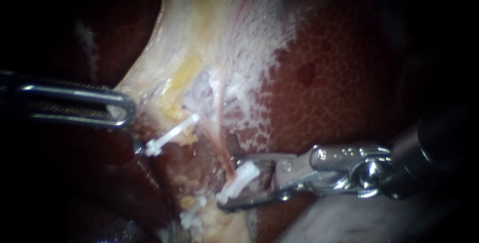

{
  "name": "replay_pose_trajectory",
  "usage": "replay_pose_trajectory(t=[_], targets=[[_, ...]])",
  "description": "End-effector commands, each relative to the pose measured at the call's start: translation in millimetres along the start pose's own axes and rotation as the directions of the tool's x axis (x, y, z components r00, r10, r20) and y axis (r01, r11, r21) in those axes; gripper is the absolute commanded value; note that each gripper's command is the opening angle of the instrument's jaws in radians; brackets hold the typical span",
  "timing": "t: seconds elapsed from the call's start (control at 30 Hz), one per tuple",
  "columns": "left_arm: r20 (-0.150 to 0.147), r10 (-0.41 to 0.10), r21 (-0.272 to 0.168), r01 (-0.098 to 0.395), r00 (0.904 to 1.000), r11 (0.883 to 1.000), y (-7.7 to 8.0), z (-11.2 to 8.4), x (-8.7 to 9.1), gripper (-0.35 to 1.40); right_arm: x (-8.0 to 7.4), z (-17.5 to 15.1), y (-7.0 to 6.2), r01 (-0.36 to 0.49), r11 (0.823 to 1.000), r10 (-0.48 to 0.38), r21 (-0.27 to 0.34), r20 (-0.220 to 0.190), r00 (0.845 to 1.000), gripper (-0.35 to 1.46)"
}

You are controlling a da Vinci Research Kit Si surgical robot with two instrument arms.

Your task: Going back second clip right tube

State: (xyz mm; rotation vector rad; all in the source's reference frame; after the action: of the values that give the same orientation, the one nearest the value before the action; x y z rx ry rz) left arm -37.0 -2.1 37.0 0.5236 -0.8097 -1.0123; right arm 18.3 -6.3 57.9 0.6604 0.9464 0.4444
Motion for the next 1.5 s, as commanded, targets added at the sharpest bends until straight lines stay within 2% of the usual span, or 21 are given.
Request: replay_pose_trajectory(t=[0.03,0.2,0.6,0.73,0.83,0.93,1.0,1.1,1.13,1.2,1.5], targets=[[0.000,0.000,0.000,0.000,1.0000,1.000,0.0,0.0,0.0,-0.35,0.0,0.0,0.0,0.007,1.000,-0.007,0.005,0.003,1.000,0.58],[0.000,0.000,0.000,0.000,1.0000,1.000,0.0,0.0,0.0,-0.35,-0.2,-0.3,-0.1,0.033,0.999,-0.033,0.026,0.008,0.999,0.58],[0.000,0.000,0.000,0.000,1.0000,1.000,0.1,0.0,0.0,-0.35,-0.2,-0.2,-0.1,0.064,0.997,-0.065,0.030,0.008,0.998,0.58],[0.000,0.000,0.000,0.000,1.0000,1.000,0.1,0.1,0.0,-0.35,0.1,1.0,-0.3,0.065,0.998,-0.065,0.025,0.008,0.998,0.60],[0.000,0.000,-0.001,0.000,1.0000,1.000,0.0,0.1,0.1,-0.35,0.4,2.1,-1.0,0.062,0.998,-0.062,0.023,0.011,0.998,0.60],[0.000,0.000,-0.001,0.000,1.0000,1.000,0.0,0.2,0.0,-0.35,0.9,2.9,-2.1,0.041,0.999,-0.040,-0.021,0.036,0.999,0.60],[0.000,0.000,-0.001,0.000,1.0000,1.000,0.0,0.2,0.0,-0.35,1.3,3.3,-2.7,0.037,0.998,-0.034,-0.049,0.071,0.997,0.60],[0.001,0.000,-0.001,0.000,1.0000,1.000,0.0,0.2,0.0,-0.35,1.6,3.6,-3.1,0.026,0.994,-0.015,-0.103,0.103,0.995,0.60],[0.001,0.000,-0.001,0.000,1.0000,1.000,0.0,0.2,0.0,-0.35,1.6,3.6,-3.2,0.017,0.991,-0.004,-0.133,0.101,0.995,0.60],[0.001,0.000,-0.001,0.000,1.0000,1.000,0.0,0.2,0.0,-0.35,1.6,3.5,-3.0,-0.004,0.989,0.020,-0.150,0.100,0.995,0.60],[0.000,0.000,-0.001,0.000,1.0000,1.000,0.0,0.2,0.0,-0.35,1.1,2.6,-1.4,-0.024,0.986,0.039,-0.162,0.094,0.995,0.60]])
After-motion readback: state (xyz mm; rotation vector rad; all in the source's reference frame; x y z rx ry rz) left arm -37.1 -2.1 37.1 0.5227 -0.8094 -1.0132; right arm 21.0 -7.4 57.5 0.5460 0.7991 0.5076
